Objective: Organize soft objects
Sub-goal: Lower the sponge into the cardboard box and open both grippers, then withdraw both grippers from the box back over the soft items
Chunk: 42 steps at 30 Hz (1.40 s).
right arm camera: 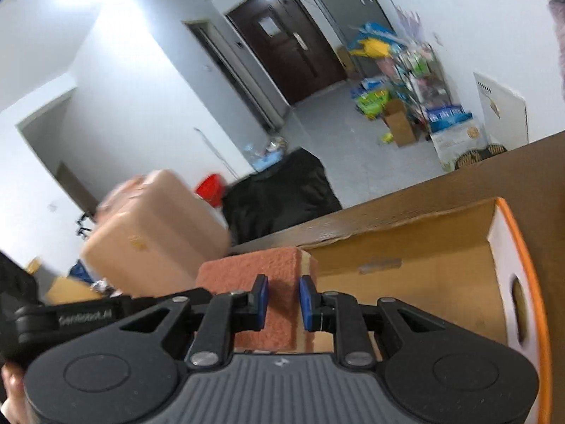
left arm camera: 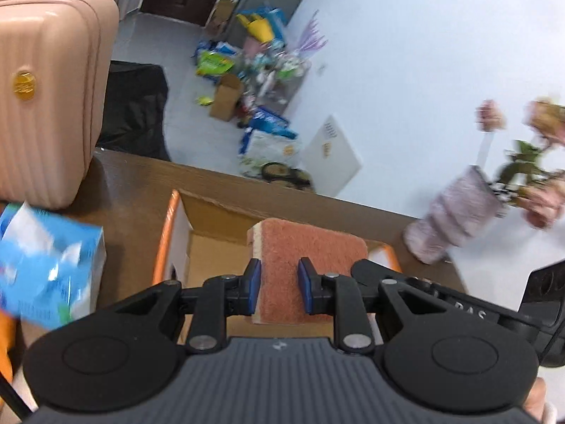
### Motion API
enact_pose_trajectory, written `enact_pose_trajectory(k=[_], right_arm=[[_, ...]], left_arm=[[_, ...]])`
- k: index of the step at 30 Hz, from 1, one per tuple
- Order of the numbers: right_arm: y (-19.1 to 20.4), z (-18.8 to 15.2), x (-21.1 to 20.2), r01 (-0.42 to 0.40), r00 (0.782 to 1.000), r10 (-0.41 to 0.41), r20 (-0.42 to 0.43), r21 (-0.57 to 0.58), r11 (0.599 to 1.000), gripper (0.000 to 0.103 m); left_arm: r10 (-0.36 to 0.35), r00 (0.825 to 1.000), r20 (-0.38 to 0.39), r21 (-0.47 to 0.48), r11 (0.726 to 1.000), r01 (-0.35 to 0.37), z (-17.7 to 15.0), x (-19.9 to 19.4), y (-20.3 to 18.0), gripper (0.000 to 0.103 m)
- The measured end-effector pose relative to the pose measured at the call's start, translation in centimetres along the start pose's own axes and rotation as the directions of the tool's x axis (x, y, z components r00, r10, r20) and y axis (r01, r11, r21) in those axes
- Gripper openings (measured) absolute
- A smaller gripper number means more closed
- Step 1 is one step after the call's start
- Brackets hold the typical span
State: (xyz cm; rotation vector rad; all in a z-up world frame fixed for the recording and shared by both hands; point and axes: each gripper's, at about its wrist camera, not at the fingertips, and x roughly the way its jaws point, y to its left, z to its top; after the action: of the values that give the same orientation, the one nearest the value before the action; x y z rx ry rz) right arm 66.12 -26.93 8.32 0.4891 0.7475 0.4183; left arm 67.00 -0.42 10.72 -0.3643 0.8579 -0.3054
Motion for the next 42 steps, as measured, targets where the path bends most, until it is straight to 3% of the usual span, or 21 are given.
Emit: enact_pose_trajectory(k=[4,7,12,14,20,21,22,23,24,26,28,30,31,35,37,42], right_arm=[[-1.7,1.8,6.0,0.045,0.998,-0.043,-0.044,0.05,0.998,0.019],[-2.4,1.1,9.6,0.092,0.992,-0.087,-0.091,0.048,0.995,0.019],[-3.6,-0.3,13.1,0.122,0.982,-0.11,-0.151,0.069,0.99,0.021],[-3.7,-0.6,13.5,0.139,0.979,-0.131,-0.154,0.044,0.989,0.022],[-2.3,-0.5,10.2,0.207,0.973,-0.212,-0.086,-0.065,0.976,0.04],[-1.9,-0.4,9.1,0.225,0.971,-0.232,-0.065,-0.099,0.969,0.05],[-1.7,-0.3,7.9,0.242,0.967,-0.249,-0.045,-0.124,0.962,0.066],[-1.5,-0.2,6.5,0.257,0.965,-0.262,-0.022,-0.145,0.956,0.074],[-1.4,-0.2,4.8,0.268,0.962,-0.271,0.007,-0.167,0.949,0.087],[-1.7,-0.1,1.5,0.314,0.949,-0.306,0.069,-0.206,0.927,0.094],[-1.8,-0.6,-1.8,0.376,0.926,-0.356,0.123,-0.24,0.895,0.103],[-1.9,-1.4,-5.2,0.44,0.897,-0.403,0.182,-0.265,0.858,0.103],[-2.0,-1.8,-6.7,0.465,0.883,-0.418,0.213,-0.269,0.844,0.103],[-1.9,-4.7,-12.7,0.507,0.851,-0.423,0.31,-0.277,0.816,0.103],[-1.6,-6.1,-14.8,0.514,0.843,-0.42,0.337,-0.271,0.814,0.103],[-0.4,-9.5,-18.8,0.522,0.824,-0.399,0.403,-0.263,0.812,0.103]], left_arm=[[0.048,0.998,-0.046,-0.032,0.998,-0.049,1.8,5.1,2.4,0.023],[0.109,0.991,-0.08,-0.041,0.993,-0.112,1.8,8.1,4.2,0.023],[0.181,0.98,-0.087,0.043,0.983,-0.178,1.5,10.2,4.4,0.025],[0.187,0.979,-0.075,0.066,0.981,-0.183,1.4,9.8,4.1,0.035],[0.206,0.978,-0.027,0.076,0.976,-0.203,1.3,6.9,3.4,0.046],[0.204,0.979,-0.022,0.083,0.976,-0.201,1.3,6.3,3.3,0.048],[0.213,0.977,-0.013,0.099,0.972,-0.211,1.1,5.4,3.1,0.058],[0.233,0.972,0.01,0.117,0.966,-0.232,1.0,4.3,2.9,0.067],[0.259,0.965,0.044,0.135,0.956,-0.262,0.7,3.3,2.6,0.07],[0.321,0.939,0.122,0.193,0.921,-0.339,-0.3,0.8,1.6,0.08],[0.367,0.901,0.231,0.245,0.874,-0.419,-1.8,-1.7,0.4,0.089],[0.394,0.846,0.358,0.261,0.828,-0.496,-3.7,-4.2,-0.7,0.103],[0.393,0.821,0.414,0.253,0.817,-0.518,-4.8,-5.5,-1.2,0.103],[0.35,0.771,0.532,0.285,0.783,-0.553,-9.1,-9.4,-3.6,0.103],[0.336,0.764,0.551,0.278,0.789,-0.548,-10.9,-11.2,-4.6,0.103],[0.279,0.761,0.585,0.243,0.836,-0.493,-15.1,-15.7,-6.5,0.103]])
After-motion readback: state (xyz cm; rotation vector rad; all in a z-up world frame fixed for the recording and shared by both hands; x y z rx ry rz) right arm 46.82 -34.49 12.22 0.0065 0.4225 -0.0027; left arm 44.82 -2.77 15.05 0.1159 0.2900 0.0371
